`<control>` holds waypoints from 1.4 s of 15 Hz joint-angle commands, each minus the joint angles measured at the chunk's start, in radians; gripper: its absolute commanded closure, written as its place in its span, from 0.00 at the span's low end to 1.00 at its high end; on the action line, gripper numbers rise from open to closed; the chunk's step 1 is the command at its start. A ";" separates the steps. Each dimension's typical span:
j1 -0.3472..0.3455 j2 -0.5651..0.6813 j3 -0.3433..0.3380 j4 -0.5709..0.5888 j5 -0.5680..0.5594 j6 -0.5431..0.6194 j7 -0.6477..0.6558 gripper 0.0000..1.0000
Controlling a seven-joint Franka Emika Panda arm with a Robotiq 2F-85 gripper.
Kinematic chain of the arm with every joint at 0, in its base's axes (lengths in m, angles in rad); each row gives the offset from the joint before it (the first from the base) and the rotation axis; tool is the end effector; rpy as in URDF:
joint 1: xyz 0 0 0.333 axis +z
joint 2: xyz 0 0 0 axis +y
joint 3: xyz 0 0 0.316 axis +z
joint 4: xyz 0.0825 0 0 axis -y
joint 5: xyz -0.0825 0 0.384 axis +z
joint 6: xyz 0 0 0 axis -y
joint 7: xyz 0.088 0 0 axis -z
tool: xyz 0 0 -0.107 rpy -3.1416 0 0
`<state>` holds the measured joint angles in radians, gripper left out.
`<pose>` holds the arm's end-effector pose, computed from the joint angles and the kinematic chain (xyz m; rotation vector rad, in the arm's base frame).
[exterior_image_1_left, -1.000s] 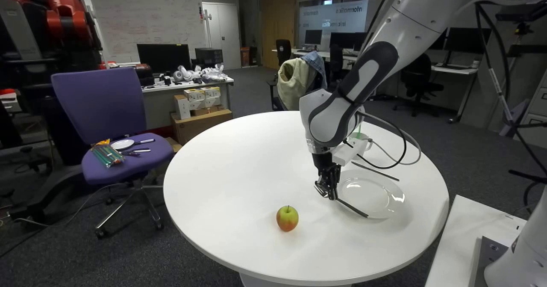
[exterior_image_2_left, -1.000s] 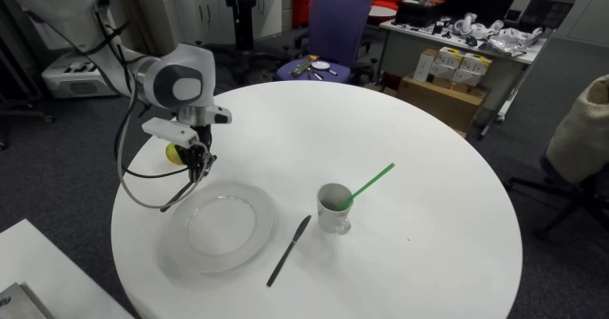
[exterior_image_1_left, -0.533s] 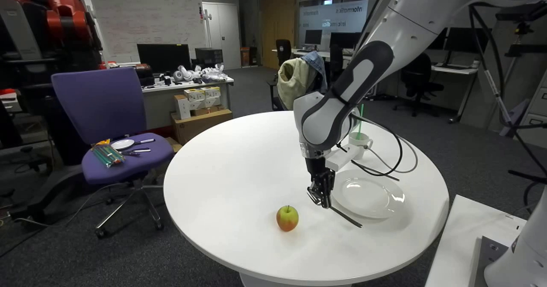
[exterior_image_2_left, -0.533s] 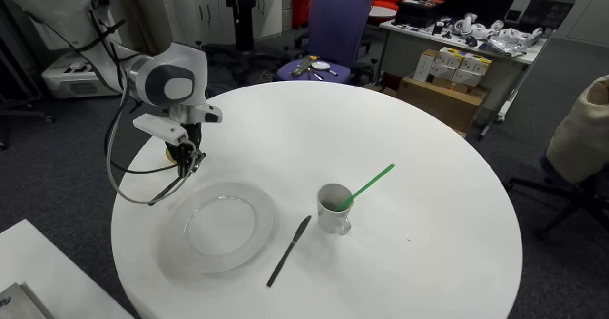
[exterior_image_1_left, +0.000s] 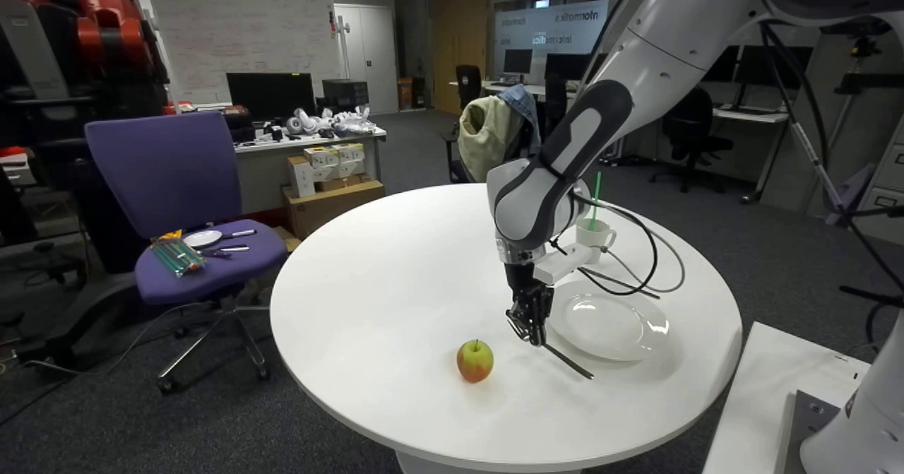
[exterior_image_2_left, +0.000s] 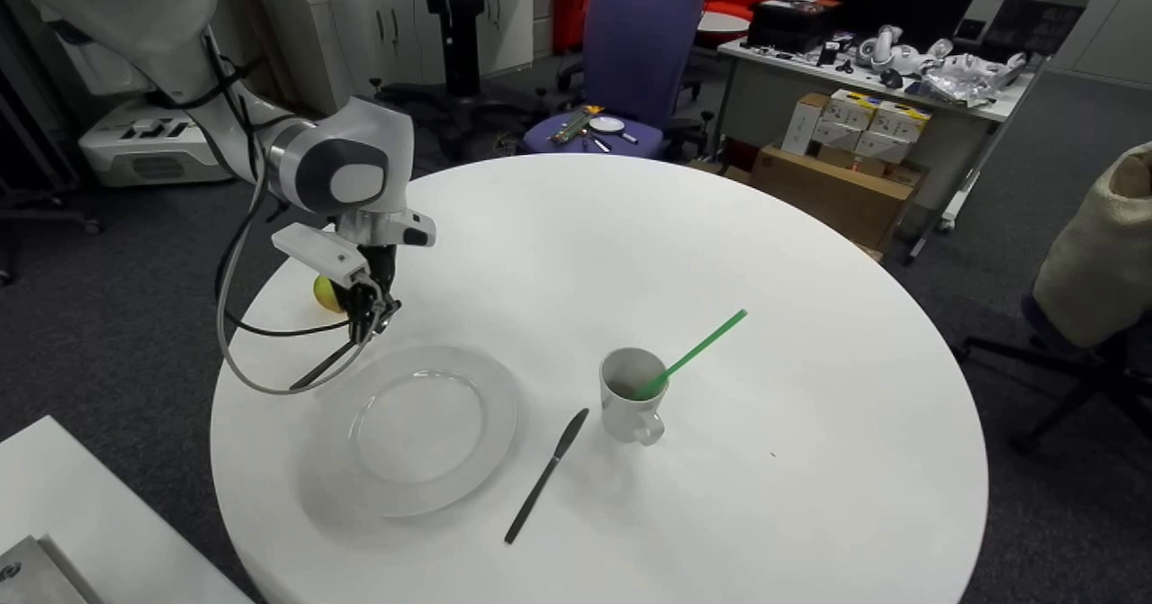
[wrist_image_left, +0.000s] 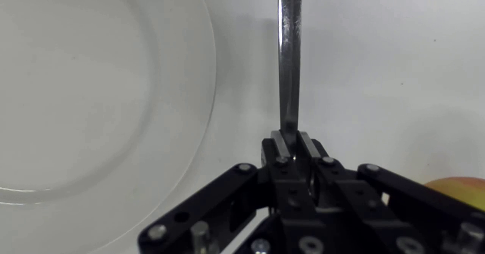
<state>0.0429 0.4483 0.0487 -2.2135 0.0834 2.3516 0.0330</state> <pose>0.5107 0.0495 0.1510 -3.0519 0.0166 0.4831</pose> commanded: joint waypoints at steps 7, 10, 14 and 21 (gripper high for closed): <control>-0.009 0.119 -0.002 0.123 0.005 -0.061 0.002 0.97; -0.007 0.128 -0.004 0.138 0.002 -0.072 0.004 0.63; -0.004 0.118 -0.005 0.134 -0.002 -0.072 0.005 0.33; 0.009 0.063 0.001 0.087 -0.007 -0.056 0.006 0.03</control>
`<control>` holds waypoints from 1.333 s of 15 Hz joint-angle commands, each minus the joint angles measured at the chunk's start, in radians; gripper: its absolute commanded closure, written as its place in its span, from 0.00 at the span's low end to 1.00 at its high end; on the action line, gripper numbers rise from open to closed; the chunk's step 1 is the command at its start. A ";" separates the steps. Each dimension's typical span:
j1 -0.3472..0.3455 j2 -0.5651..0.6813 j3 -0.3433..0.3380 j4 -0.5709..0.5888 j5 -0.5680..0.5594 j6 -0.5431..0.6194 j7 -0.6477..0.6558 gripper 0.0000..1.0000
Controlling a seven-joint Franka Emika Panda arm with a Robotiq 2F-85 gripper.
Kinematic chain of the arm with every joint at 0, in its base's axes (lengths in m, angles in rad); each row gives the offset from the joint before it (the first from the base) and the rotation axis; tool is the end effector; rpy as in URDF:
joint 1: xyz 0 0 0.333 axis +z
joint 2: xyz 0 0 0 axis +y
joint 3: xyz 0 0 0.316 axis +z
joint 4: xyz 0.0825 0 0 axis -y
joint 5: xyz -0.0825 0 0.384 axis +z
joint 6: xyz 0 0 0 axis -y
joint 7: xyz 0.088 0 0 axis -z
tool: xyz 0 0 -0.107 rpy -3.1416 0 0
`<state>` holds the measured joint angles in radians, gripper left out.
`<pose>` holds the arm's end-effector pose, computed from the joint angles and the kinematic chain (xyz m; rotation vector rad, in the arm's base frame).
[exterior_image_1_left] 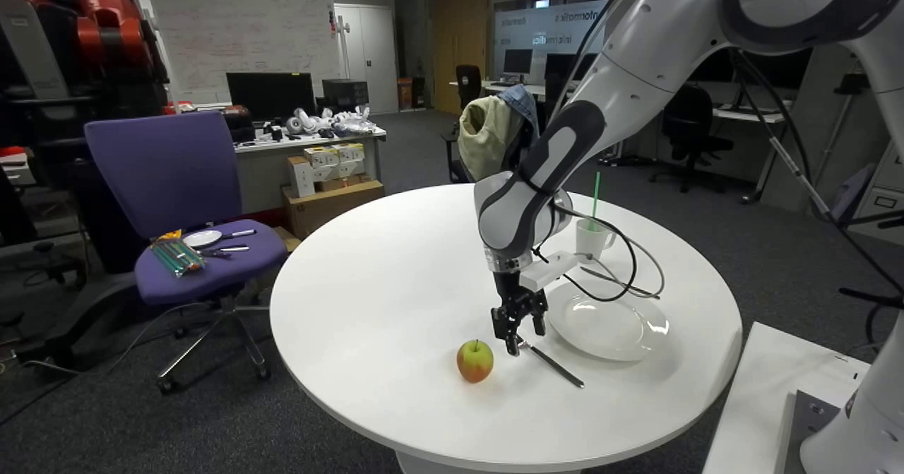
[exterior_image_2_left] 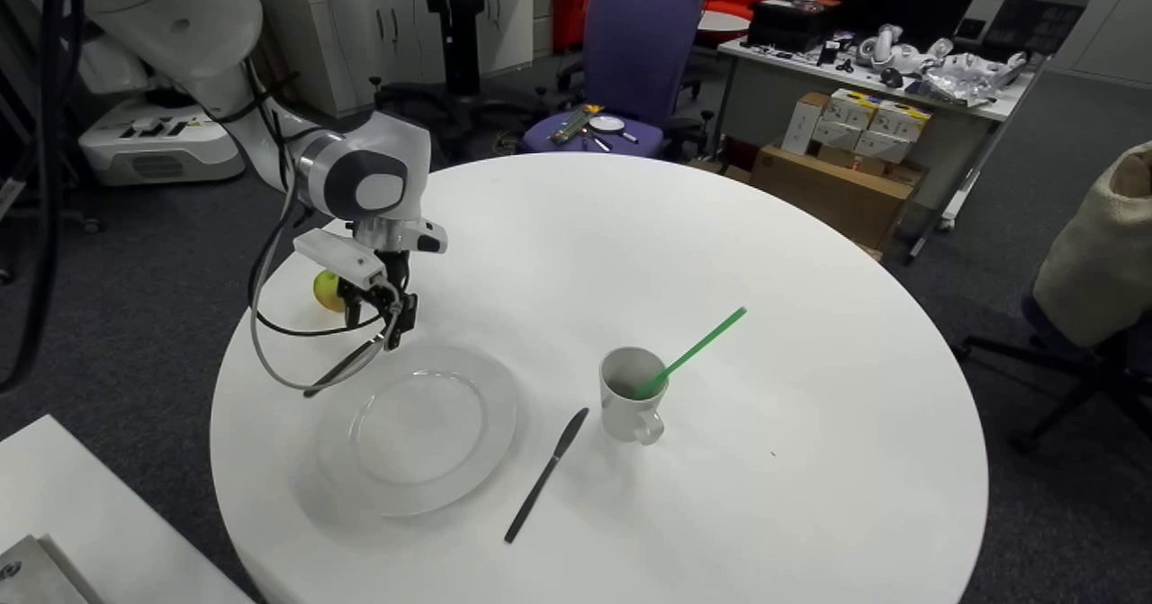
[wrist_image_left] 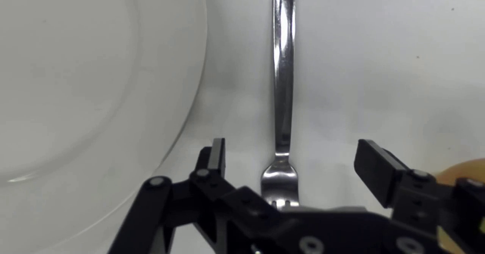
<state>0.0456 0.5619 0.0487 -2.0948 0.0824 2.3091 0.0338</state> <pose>0.5340 0.0535 0.1250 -3.0390 0.0131 0.5401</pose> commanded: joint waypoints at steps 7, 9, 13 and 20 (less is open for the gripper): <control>0.007 -0.075 0.000 -0.065 -0.009 -0.012 -0.004 0.09; 0.005 -0.083 0.001 -0.081 -0.007 -0.019 -0.009 0.11; 0.009 -0.105 -0.001 -0.123 -0.017 -0.020 -0.008 0.12; 0.002 -0.118 -0.007 -0.157 -0.023 -0.031 -0.010 0.14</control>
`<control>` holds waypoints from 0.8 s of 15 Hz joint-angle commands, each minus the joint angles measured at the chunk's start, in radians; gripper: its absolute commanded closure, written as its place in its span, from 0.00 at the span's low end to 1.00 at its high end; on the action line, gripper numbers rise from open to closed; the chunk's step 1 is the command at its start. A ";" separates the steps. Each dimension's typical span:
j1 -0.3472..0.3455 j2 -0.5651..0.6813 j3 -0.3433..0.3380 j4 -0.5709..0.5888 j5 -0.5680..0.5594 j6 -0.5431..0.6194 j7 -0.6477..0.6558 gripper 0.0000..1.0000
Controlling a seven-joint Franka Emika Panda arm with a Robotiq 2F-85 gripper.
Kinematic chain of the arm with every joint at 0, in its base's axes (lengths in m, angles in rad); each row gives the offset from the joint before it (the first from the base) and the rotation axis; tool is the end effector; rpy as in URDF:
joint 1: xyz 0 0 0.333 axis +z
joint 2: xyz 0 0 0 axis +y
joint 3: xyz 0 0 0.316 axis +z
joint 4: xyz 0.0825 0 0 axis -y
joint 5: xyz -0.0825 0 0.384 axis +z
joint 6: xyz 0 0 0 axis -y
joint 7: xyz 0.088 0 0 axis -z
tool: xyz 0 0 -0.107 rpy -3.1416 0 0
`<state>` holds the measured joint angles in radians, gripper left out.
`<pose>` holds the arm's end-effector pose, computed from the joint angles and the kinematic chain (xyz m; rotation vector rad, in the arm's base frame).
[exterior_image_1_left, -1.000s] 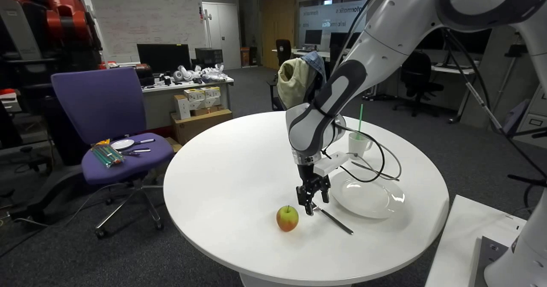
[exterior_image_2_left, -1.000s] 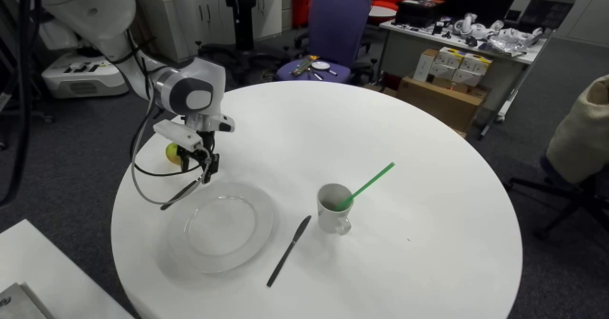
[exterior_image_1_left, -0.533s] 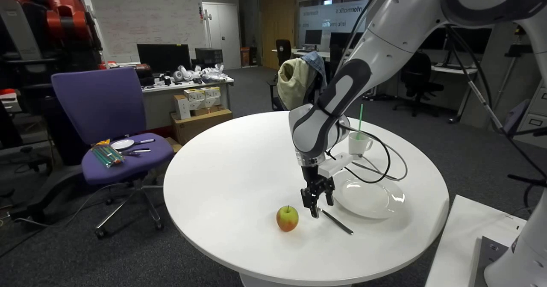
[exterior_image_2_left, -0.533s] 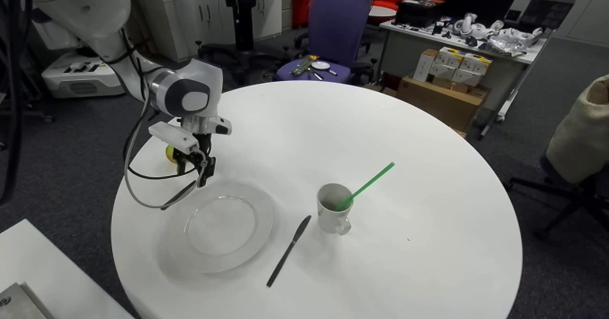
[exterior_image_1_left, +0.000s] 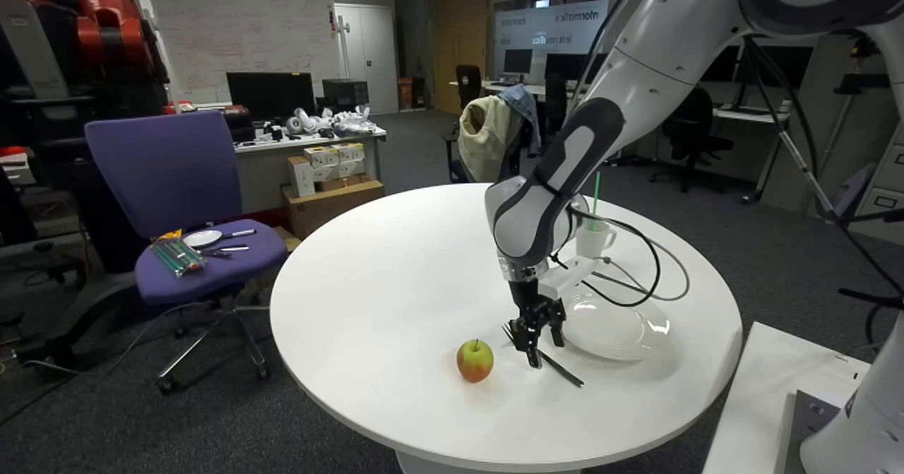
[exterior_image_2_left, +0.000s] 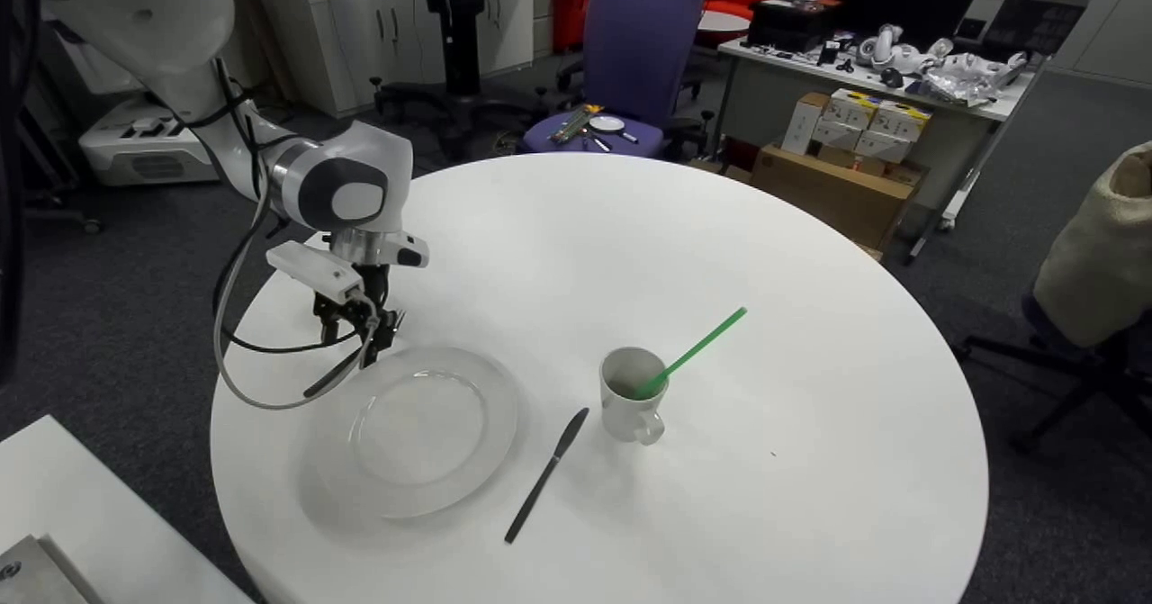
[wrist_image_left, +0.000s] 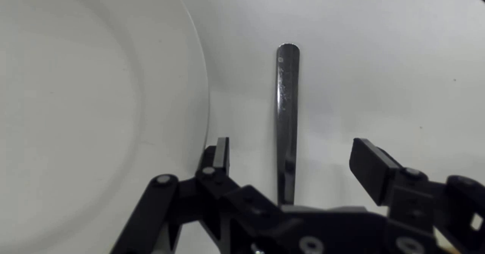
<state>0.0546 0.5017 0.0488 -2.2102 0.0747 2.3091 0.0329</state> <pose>0.4955 0.0549 0.1231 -3.0369 -0.0117 0.6257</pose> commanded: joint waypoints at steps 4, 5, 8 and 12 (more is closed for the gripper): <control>-0.018 -0.058 -0.015 -0.042 -0.011 -0.035 -0.013 0.15; -0.021 -0.058 -0.018 -0.041 -0.011 -0.035 -0.015 0.15; -0.025 -0.056 -0.027 -0.038 -0.010 -0.037 -0.016 0.14; -0.030 -0.054 -0.033 -0.038 -0.010 -0.037 -0.016 0.14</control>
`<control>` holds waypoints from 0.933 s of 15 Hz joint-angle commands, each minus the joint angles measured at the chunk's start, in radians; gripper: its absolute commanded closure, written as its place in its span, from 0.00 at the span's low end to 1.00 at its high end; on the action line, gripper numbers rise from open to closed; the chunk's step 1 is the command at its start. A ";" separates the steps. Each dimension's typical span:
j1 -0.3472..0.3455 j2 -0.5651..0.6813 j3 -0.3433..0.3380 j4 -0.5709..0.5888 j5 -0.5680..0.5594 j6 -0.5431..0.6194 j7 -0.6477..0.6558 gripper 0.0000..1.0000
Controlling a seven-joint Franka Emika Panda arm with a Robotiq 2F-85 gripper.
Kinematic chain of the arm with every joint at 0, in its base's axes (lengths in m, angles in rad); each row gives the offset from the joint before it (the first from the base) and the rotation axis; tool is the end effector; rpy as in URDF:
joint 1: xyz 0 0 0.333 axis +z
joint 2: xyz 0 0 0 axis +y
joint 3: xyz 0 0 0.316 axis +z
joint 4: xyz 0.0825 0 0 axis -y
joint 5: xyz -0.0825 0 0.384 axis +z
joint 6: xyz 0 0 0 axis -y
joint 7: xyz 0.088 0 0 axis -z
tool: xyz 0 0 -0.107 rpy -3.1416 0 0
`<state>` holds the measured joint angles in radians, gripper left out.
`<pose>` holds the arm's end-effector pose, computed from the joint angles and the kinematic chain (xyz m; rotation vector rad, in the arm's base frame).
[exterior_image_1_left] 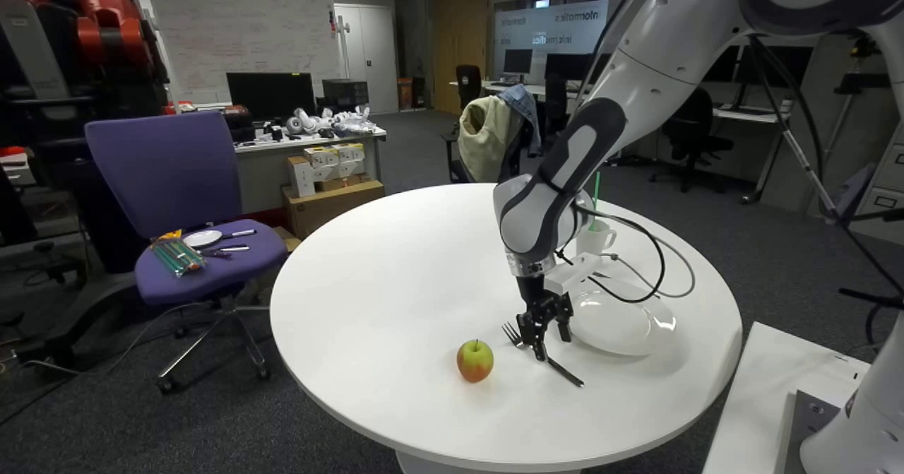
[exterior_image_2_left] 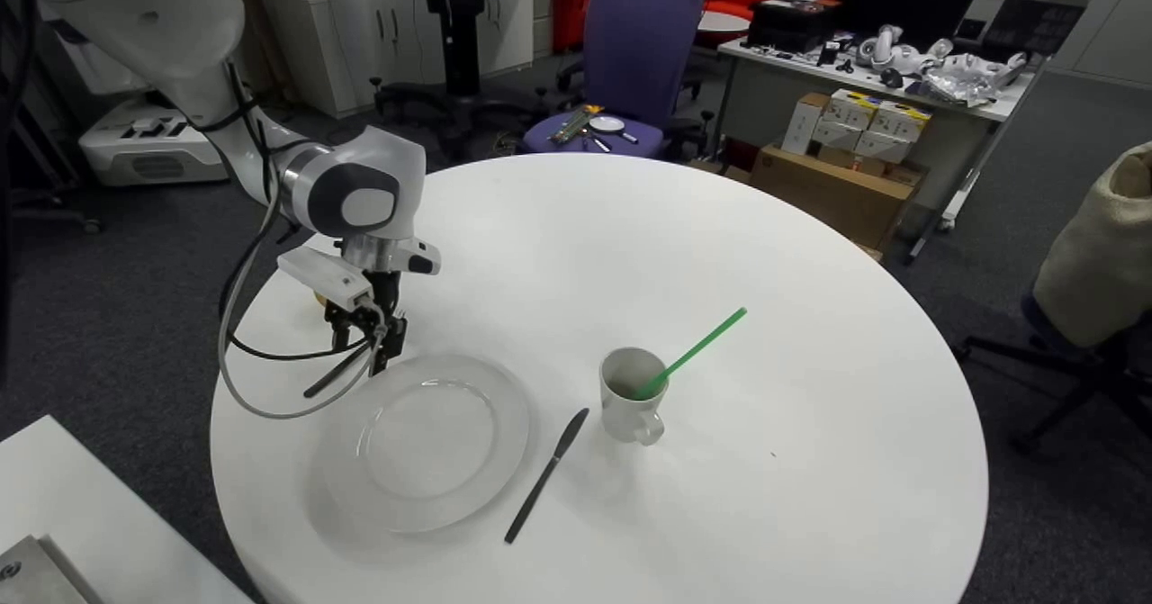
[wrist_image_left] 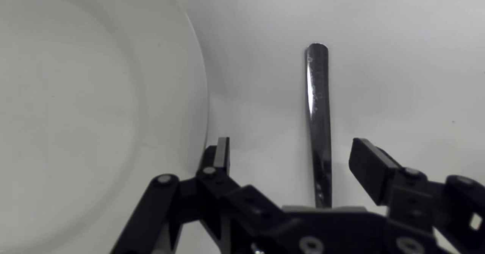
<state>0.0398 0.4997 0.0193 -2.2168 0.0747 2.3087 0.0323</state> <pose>0.4948 0.0316 0.1220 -3.0412 0.0537 0.6321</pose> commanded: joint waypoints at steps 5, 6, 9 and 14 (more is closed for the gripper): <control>0.001 -0.041 -0.009 -0.017 -0.028 -0.039 0.012 0.10; 0.007 -0.051 -0.008 -0.020 -0.035 -0.034 0.014 0.06; 0.006 -0.108 0.000 -0.042 -0.036 -0.028 0.000 0.04; -0.009 -0.240 0.007 -0.090 -0.025 -0.010 -0.030 0.03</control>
<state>0.0433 0.3929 0.0226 -2.2280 0.0548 2.3086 0.0288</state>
